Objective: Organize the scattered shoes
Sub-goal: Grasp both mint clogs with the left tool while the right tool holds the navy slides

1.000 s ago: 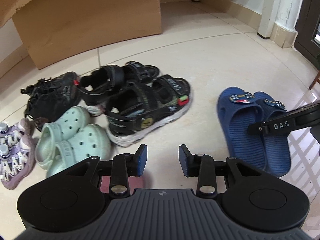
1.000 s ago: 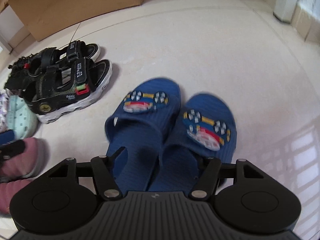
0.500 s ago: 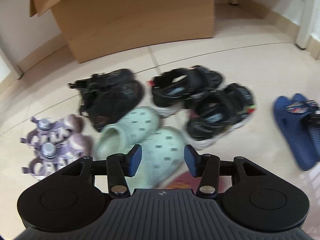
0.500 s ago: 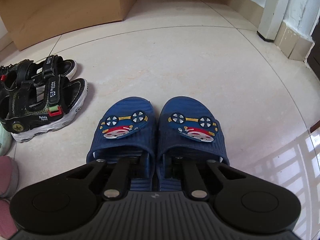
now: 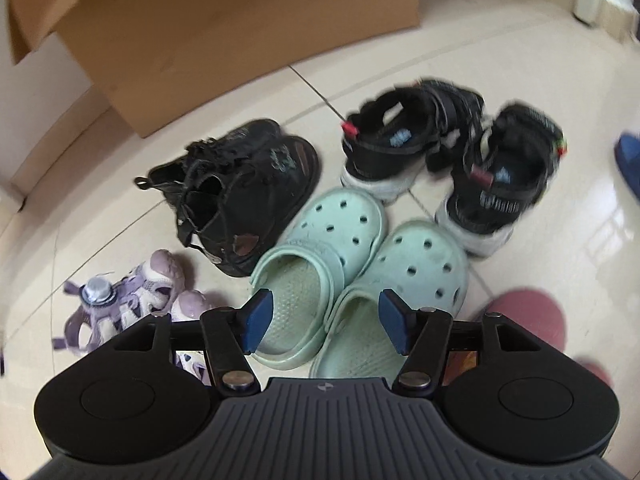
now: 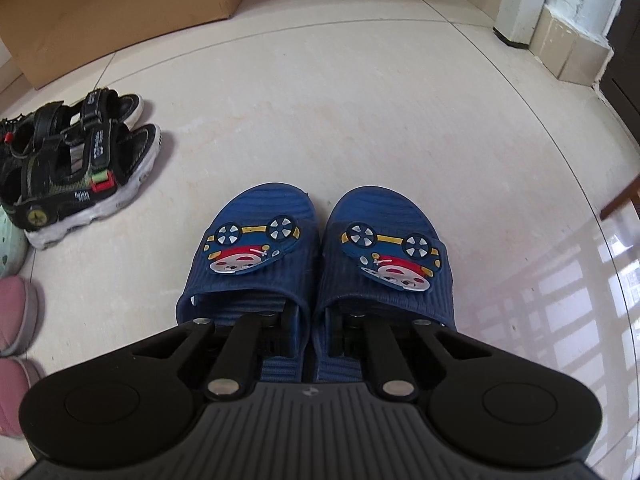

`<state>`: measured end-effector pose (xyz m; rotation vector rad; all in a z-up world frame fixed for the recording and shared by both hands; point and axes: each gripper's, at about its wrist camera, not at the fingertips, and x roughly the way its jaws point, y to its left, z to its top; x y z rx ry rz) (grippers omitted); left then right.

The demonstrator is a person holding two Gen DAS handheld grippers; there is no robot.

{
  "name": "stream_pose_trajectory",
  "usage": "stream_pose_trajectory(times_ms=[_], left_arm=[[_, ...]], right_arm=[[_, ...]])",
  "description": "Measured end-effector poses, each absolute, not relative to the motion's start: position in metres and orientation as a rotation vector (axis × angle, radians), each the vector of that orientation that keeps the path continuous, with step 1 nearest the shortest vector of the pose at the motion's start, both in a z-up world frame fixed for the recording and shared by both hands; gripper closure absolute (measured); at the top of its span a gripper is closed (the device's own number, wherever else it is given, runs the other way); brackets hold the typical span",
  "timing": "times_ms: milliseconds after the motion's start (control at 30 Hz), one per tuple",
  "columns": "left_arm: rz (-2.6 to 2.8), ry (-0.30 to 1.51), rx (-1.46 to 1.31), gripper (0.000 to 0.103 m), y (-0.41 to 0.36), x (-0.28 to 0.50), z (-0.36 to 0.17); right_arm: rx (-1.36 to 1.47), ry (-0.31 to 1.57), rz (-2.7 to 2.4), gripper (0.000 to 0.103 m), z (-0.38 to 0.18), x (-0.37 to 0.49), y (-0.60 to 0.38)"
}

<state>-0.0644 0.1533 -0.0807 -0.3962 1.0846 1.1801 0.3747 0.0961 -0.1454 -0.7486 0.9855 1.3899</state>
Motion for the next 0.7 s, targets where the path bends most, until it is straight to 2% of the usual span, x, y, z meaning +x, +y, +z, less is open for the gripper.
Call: stream_pose_trajectory(times_ms=[167,400,700], left_arm=[[1.105,1.046,-0.324,0.029,0.151,-0.078,-0.090],[1.013,1.085,-0.348,0.029,0.154,-0.099,-0.094],[0.937,1.119,-0.359,0.029,0.166,-0.088,-0.120]], right_arm=[[-0.755,0.973,1.393,0.091,-0.141,0.380,0.085],[-0.754,0.960,1.402,0.091,-0.132,0.383,0.077],[-0.756,0.970,1.397,0.090,-0.132,0.383,0.082]])
